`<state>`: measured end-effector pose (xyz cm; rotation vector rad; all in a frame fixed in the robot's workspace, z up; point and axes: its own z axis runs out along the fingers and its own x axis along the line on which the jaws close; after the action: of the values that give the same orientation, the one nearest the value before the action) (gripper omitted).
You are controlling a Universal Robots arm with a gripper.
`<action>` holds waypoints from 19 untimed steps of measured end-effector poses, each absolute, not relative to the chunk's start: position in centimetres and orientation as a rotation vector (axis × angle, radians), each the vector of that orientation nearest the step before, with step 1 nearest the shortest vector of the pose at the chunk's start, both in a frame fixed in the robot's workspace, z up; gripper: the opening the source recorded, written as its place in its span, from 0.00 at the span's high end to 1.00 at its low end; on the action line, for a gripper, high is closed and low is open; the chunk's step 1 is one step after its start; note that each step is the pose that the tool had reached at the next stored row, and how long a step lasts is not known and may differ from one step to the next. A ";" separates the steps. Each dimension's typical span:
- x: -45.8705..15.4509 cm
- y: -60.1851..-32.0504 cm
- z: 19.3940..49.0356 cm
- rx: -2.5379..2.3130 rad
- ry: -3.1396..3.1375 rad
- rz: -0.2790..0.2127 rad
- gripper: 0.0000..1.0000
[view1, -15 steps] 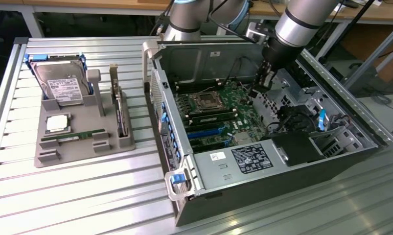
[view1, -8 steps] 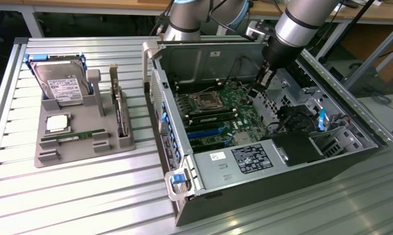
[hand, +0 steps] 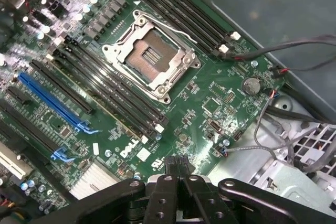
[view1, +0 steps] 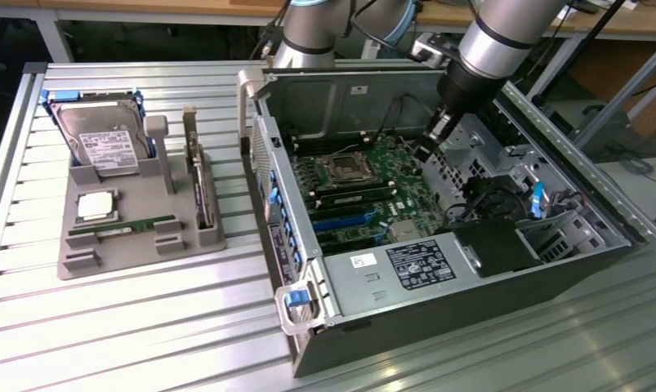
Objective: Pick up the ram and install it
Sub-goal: 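Press down the ram until it locks into place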
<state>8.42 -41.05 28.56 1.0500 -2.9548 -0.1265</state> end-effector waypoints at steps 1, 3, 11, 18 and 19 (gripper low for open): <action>8.4 -41.0 28.6 1.023 -2.965 -0.127 0.90; 8.4 -41.0 28.6 0.965 -2.986 -0.127 0.90; 8.4 -41.0 28.6 0.575 -3.096 -0.126 0.90; 8.4 -41.0 28.6 0.209 -3.151 -0.124 0.90; 8.4 -41.0 28.6 0.124 -3.158 -0.123 0.90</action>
<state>8.42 -41.05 28.56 0.1235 -3.1577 -0.1231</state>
